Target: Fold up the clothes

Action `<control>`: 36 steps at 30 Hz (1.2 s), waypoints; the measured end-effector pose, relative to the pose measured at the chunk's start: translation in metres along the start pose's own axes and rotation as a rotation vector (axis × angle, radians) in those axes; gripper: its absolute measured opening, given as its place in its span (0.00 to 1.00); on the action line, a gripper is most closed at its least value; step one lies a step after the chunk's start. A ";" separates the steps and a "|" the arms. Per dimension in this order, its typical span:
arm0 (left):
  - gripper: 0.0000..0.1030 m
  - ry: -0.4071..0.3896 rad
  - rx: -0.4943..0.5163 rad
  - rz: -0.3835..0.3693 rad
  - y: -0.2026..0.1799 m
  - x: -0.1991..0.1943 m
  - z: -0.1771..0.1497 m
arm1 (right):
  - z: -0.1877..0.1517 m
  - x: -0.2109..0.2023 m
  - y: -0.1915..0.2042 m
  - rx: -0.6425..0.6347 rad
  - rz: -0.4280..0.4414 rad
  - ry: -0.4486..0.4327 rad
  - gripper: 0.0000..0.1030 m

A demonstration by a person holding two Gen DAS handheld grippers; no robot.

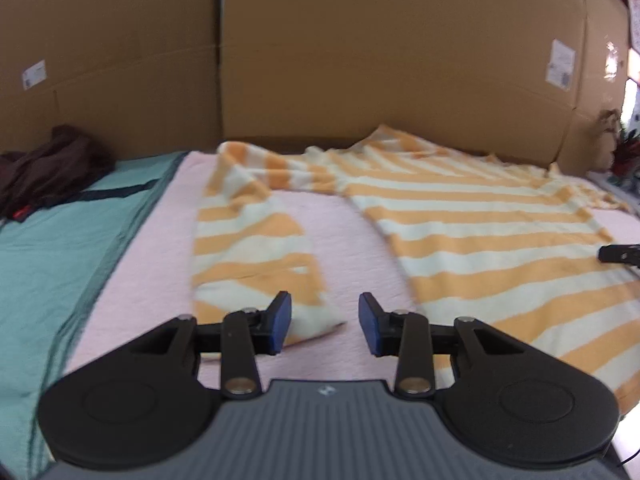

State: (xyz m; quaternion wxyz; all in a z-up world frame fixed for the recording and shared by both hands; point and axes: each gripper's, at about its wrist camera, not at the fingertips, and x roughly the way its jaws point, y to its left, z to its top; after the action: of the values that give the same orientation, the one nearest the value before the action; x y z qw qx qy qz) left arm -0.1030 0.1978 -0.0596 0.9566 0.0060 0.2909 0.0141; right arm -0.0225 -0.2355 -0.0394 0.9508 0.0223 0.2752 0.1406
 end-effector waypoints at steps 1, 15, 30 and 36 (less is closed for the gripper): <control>0.36 0.005 0.024 0.007 0.002 -0.002 -0.004 | -0.002 0.003 -0.001 0.003 -0.009 -0.002 0.27; 0.64 -0.064 0.154 0.048 -0.015 0.011 -0.008 | -0.011 0.004 0.003 -0.018 -0.011 -0.054 0.34; 0.10 -0.092 -0.065 -0.042 0.016 0.014 -0.006 | -0.015 0.002 -0.004 0.044 0.014 -0.074 0.34; 0.09 -0.168 -0.235 -0.037 0.062 -0.002 0.020 | -0.015 0.002 -0.001 0.022 0.002 -0.072 0.34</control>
State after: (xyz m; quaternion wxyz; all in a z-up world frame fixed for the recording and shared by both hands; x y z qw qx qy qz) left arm -0.0949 0.2598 -0.0404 0.9718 -0.1104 0.2064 0.0301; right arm -0.0282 -0.2361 -0.0532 0.9596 0.0378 0.2424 0.1377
